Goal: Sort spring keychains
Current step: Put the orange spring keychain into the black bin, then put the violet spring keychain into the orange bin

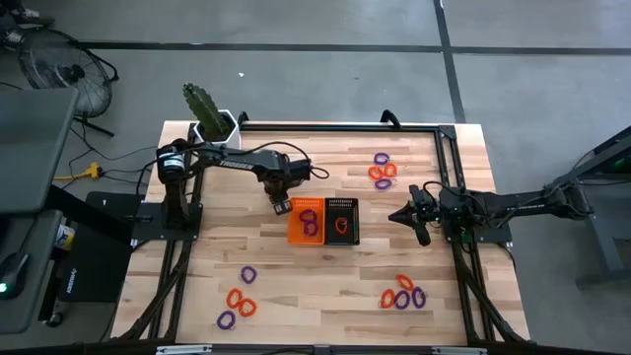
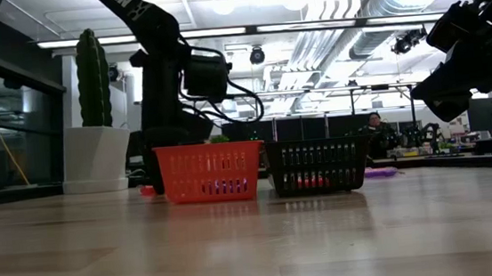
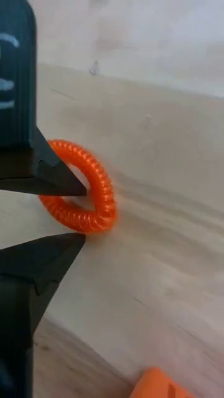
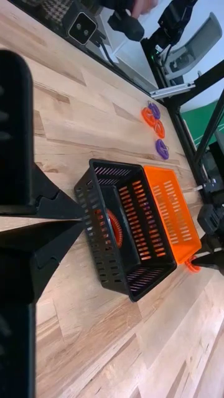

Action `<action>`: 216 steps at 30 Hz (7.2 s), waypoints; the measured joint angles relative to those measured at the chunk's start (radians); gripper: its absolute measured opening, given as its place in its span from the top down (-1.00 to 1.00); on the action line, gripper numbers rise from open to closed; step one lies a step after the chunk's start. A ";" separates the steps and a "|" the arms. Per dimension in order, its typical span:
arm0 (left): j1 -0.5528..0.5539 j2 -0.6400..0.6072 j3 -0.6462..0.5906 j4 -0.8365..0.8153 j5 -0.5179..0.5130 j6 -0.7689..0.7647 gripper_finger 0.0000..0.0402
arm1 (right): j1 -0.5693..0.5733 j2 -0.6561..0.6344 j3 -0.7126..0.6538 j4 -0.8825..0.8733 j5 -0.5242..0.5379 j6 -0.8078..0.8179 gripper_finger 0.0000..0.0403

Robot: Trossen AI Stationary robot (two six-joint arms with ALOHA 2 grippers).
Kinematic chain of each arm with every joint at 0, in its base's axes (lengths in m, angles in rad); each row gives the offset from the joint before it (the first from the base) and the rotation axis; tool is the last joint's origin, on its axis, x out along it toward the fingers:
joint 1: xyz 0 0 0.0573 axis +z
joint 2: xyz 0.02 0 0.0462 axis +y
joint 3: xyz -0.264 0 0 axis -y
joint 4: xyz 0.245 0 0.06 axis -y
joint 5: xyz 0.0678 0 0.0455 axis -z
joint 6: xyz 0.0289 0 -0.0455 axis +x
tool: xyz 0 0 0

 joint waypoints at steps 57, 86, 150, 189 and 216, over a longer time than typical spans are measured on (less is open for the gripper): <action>-0.153 0.116 0.597 -0.054 0.059 0.263 0.87 | 0.000 0.000 0.000 0.000 0.000 0.000 0.94; -0.264 0.331 0.790 -0.080 0.086 0.185 0.87 | 0.000 0.000 0.000 0.000 0.000 0.000 0.94; -0.747 -0.424 -0.250 -0.131 0.064 -1.275 0.32 | 0.000 0.000 0.000 0.006 -0.001 0.000 0.94; -0.819 -0.174 -0.260 0.070 0.184 -1.274 0.32 | 0.000 0.000 0.000 0.007 0.000 0.000 0.94; -0.786 -0.173 -0.207 0.069 0.163 -1.222 0.83 | 0.000 0.000 0.000 0.007 0.000 0.000 0.94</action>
